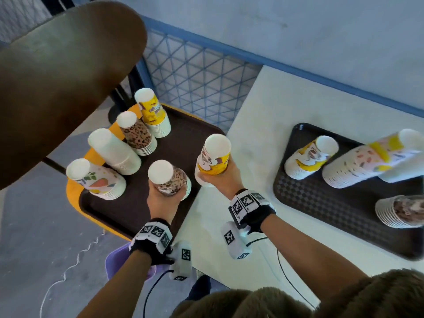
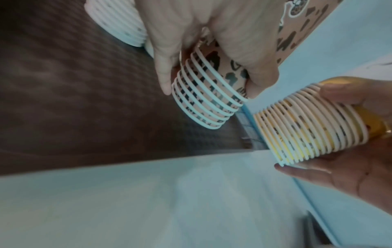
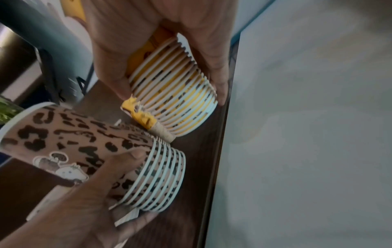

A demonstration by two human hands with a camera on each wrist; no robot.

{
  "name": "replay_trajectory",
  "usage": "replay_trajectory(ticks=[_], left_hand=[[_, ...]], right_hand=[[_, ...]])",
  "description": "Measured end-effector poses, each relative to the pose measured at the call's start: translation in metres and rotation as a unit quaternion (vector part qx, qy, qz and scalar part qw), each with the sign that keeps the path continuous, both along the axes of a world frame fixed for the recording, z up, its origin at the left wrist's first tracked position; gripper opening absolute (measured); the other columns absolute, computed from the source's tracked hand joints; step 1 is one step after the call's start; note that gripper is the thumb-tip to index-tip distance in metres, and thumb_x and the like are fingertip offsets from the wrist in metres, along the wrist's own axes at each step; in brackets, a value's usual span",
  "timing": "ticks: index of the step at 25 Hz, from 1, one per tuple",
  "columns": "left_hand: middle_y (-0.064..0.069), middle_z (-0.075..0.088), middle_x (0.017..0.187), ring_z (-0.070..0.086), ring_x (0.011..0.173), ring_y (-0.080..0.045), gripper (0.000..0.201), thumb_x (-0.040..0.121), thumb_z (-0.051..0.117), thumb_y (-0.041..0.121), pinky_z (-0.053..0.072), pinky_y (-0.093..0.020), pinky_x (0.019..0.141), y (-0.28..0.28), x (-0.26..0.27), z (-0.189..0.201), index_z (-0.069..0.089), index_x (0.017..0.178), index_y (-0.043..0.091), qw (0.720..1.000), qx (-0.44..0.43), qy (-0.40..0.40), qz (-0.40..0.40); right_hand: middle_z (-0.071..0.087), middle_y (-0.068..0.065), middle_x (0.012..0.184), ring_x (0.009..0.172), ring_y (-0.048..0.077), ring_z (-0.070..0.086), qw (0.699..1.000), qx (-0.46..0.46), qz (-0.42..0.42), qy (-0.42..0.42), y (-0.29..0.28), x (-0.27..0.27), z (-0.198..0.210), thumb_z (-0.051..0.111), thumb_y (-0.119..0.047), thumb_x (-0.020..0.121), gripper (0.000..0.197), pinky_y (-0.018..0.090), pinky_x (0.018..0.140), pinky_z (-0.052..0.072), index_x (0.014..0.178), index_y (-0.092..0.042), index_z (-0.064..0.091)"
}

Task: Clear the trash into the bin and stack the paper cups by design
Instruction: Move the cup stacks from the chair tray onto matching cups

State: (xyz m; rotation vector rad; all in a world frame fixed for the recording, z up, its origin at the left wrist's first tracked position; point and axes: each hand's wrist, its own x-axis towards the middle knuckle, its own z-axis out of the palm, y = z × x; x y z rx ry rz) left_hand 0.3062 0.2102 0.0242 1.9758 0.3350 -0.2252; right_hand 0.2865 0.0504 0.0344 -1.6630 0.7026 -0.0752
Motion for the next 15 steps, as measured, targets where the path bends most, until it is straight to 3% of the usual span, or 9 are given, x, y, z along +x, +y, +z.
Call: replay_trajectory(ticks=[3,5,8,9,12,15], left_hand=[[0.003,0.057,0.109,0.051,0.099,-0.009,0.070,0.063,0.081,0.017,0.035,-0.020,0.088,-0.053,-0.022,0.021,0.047,0.123,0.017,0.996,-0.019,-0.024,-0.086],[0.006,0.056,0.105,0.051,0.097,-0.007,0.068,0.061,0.082,0.017,0.036,-0.020,0.087,-0.086,-0.041,0.028,0.048,0.121,0.018,0.990,-0.036,-0.031,-0.132],[0.005,0.057,0.105,0.053,0.097,-0.010,0.069,0.061,0.083,0.019,0.039,-0.022,0.087,-0.125,-0.074,0.034,0.048,0.119,0.019,0.980,-0.039,-0.037,-0.194],[0.005,0.057,0.104,0.053,0.096,-0.010,0.068,0.061,0.082,0.020,0.039,-0.022,0.087,-0.134,-0.083,0.036,0.048,0.119,0.019,0.977,-0.036,-0.036,-0.207],[0.007,0.056,0.102,0.052,0.094,-0.010,0.066,0.062,0.082,0.021,0.038,-0.019,0.084,-0.155,-0.110,0.041,0.048,0.118,0.020,0.970,-0.039,-0.025,-0.239],[0.007,0.058,0.101,0.055,0.094,-0.011,0.060,0.061,0.083,0.019,0.039,-0.020,0.084,-0.165,-0.129,0.045,0.048,0.110,0.026,0.961,-0.059,-0.019,-0.270]], right_hand=[[0.068,-0.006,0.104,0.097,0.013,0.064,0.999,-0.009,-0.037,-0.035,-0.047,-0.037,0.026,0.085,-0.022,0.054,0.069,0.032,0.091,0.051,0.116,-0.021,0.054],[0.068,-0.005,0.104,0.096,0.012,0.065,0.996,-0.034,-0.067,-0.057,-0.079,-0.063,0.044,0.085,-0.022,0.054,0.069,0.031,0.089,0.052,0.116,-0.019,0.054],[0.063,-0.007,0.099,0.090,0.008,0.060,0.984,-0.081,-0.130,-0.090,-0.126,-0.103,0.076,0.084,-0.018,0.059,0.060,0.016,0.079,0.050,0.111,-0.015,0.053],[0.063,-0.008,0.099,0.089,0.008,0.060,0.979,-0.096,-0.147,-0.103,-0.140,-0.111,0.085,0.083,-0.019,0.060,0.059,0.016,0.079,0.048,0.109,-0.018,0.052],[0.065,-0.003,0.105,0.098,0.015,0.062,0.964,-0.133,-0.186,-0.134,-0.176,-0.122,0.094,0.082,-0.025,0.058,0.065,0.033,0.090,0.051,0.113,-0.017,0.049],[0.064,0.000,0.106,0.097,0.019,0.061,0.965,-0.145,-0.187,-0.109,-0.199,-0.115,0.093,0.080,-0.028,0.061,0.068,0.037,0.089,0.051,0.118,-0.015,0.045]])
